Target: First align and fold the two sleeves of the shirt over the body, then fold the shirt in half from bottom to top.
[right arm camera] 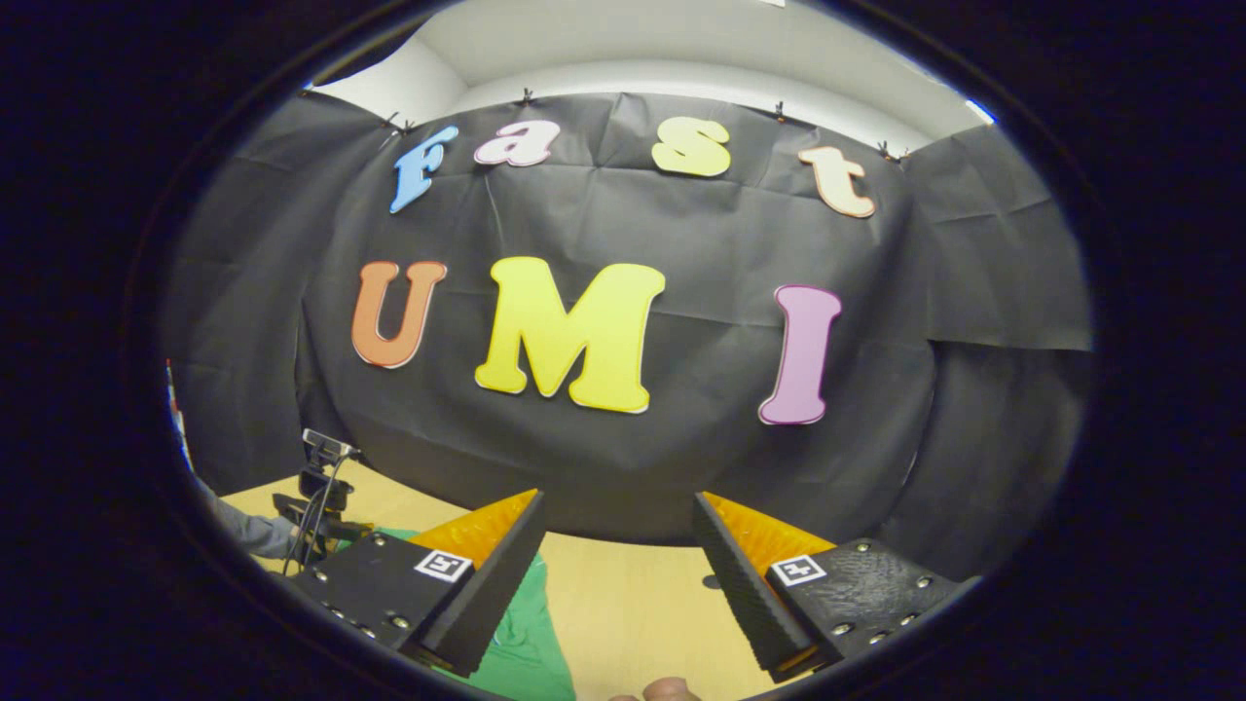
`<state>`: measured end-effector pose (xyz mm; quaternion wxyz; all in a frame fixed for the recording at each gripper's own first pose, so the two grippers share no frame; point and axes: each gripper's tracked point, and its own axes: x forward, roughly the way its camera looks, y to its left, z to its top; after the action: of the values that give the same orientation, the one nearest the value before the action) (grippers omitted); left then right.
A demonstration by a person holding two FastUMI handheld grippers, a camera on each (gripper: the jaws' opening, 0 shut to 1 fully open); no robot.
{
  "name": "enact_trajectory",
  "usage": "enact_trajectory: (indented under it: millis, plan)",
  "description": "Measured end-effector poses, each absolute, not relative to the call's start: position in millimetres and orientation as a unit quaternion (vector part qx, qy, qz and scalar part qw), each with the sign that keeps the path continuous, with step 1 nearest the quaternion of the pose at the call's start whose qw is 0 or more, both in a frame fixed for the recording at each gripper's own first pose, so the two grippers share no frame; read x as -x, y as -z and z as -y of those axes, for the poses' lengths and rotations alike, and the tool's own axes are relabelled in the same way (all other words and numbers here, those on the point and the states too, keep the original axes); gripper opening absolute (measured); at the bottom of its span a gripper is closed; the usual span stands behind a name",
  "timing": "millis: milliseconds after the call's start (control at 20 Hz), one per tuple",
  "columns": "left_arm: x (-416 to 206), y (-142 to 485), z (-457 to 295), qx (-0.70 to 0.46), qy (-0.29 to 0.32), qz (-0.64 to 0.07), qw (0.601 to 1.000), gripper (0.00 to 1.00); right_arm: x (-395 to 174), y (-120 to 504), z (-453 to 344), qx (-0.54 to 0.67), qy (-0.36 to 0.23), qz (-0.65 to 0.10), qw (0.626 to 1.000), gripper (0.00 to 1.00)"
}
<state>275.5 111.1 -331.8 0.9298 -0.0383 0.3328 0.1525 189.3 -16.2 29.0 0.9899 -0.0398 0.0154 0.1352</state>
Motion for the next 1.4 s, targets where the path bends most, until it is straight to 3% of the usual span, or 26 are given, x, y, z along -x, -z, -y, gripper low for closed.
enact_trajectory:
  millis: [200, 400, 500, 550, 700, 750, 900, 1150, 1400]
  plan:
    - [-272.1, 365.5, -121.6, 0.055, -0.188, -0.405, 0.893, 0.96, -183.3, -26.4, 38.1, 0.031, -0.113, -0.031, 0.993, 0.96]
    - [-276.8, 366.5, -117.8, 0.069, -0.198, -0.397, 0.894, 1.00, -187.3, -21.4, 44.3, -0.004, -0.106, -0.051, 0.993, 0.98]
    - [-278.6, 368.1, -119.8, 0.066, -0.178, -0.406, 0.894, 0.95, -190.5, -24.5, 40.5, -0.007, -0.109, -0.052, 0.993, 0.96]
    - [-278.3, 366.8, -115.2, 0.060, -0.161, -0.413, 0.894, 0.85, -190.8, -27.2, 40.1, -0.006, -0.111, -0.051, 0.992, 0.96]
    - [-280.5, 365.0, -109.2, 0.073, -0.150, -0.408, 0.898, 0.21, -190.6, -27.6, 39.6, -0.004, -0.113, -0.055, 0.992, 0.95]
    - [-279.8, 364.2, -107.5, 0.078, -0.148, -0.407, 0.898, 0.09, -190.1, -28.3, 39.4, -0.003, -0.114, -0.056, 0.992, 0.96]
    - [-277.8, 364.6, -102.9, 0.073, -0.133, -0.417, 0.896, 0.04, -190.8, -31.8, 44.7, 0.000, -0.111, -0.051, 0.993, 0.96]
    - [-280.2, 351.6, -82.0, 0.115, -0.123, -0.405, 0.899, 0.04, -193.7, -28.7, 46.0, -0.006, -0.112, -0.057, 0.992, 0.95]
    - [-293.4, 321.2, -53.8, 0.087, -0.081, -0.379, 0.918, 0.04, -191.0, -30.0, 42.3, -0.003, -0.115, -0.054, 0.992, 0.96]
